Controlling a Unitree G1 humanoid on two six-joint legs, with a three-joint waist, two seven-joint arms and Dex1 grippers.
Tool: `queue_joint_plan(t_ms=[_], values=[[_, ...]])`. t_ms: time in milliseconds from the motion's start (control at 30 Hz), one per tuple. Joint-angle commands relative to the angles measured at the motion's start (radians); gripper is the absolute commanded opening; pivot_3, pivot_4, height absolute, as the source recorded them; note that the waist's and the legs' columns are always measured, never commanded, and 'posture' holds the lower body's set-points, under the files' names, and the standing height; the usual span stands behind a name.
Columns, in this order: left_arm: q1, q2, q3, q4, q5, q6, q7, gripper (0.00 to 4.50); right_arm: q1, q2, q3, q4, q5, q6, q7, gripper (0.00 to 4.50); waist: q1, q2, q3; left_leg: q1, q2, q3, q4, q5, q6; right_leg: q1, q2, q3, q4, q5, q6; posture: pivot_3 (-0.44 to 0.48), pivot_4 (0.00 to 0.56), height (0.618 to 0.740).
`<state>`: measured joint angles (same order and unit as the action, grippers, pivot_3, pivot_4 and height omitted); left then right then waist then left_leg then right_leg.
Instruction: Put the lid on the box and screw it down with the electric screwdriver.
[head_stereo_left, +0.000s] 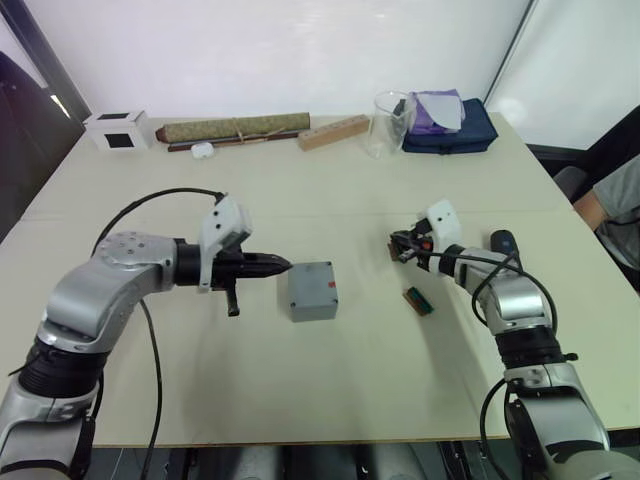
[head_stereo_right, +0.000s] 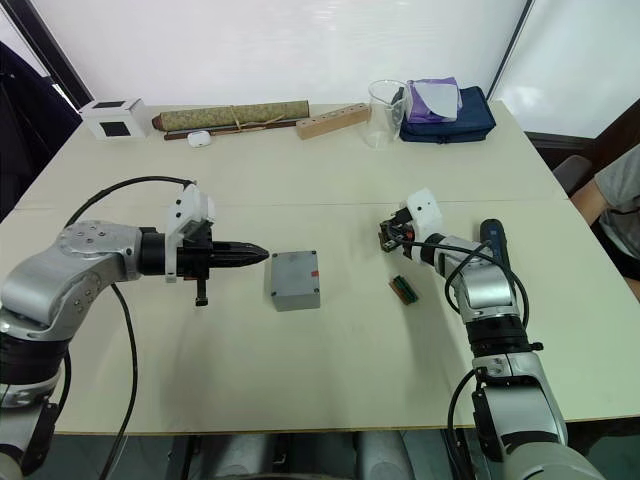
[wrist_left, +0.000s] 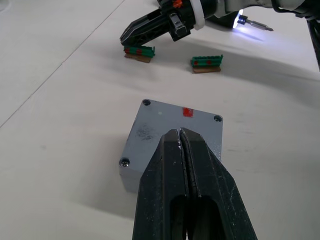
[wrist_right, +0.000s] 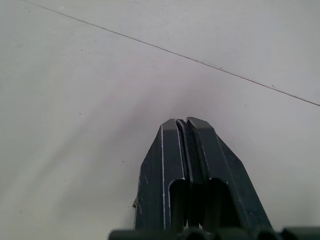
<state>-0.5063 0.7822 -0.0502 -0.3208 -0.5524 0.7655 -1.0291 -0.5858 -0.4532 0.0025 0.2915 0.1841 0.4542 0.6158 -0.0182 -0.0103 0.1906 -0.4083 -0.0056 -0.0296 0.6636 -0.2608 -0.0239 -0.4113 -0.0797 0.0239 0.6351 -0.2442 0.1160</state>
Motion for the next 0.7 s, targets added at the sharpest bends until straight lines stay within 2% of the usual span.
queue_joint_plan(t_ms=[33,467,700], values=[[-0.012,0.002,0.007,-0.015,0.004,-0.022,0.003,0.00,-0.003,-0.018,-0.011,-0.063,0.004,-0.034,0.024,0.02,0.000,0.000,0.000,0.000,0.000,0.000,0.000,0.000,0.000,0.000,0.000,0.000,0.000,0.000,0.000,0.000,0.150,0.740],[-0.005,-0.002,0.000,-0.008,0.005,-0.036,0.007,0.00,-0.010,-0.042,-0.052,-0.220,0.071,0.049,0.056,0.02,0.001,0.000,0.000,0.000,0.000,0.000,0.000,0.000,0.000,0.000,0.000,0.000,0.000,0.000,0.000,0.000,0.150,0.740],[0.021,0.010,0.001,0.014,0.017,-0.050,-0.005,0.00,0.021,-0.018,-0.034,-0.462,0.221,0.203,0.101,0.02,0.001,0.000,0.000,0.000,0.000,0.000,0.000,0.000,0.000,0.000,0.000,0.000,0.000,0.000,0.000,0.000,0.150,0.740]])
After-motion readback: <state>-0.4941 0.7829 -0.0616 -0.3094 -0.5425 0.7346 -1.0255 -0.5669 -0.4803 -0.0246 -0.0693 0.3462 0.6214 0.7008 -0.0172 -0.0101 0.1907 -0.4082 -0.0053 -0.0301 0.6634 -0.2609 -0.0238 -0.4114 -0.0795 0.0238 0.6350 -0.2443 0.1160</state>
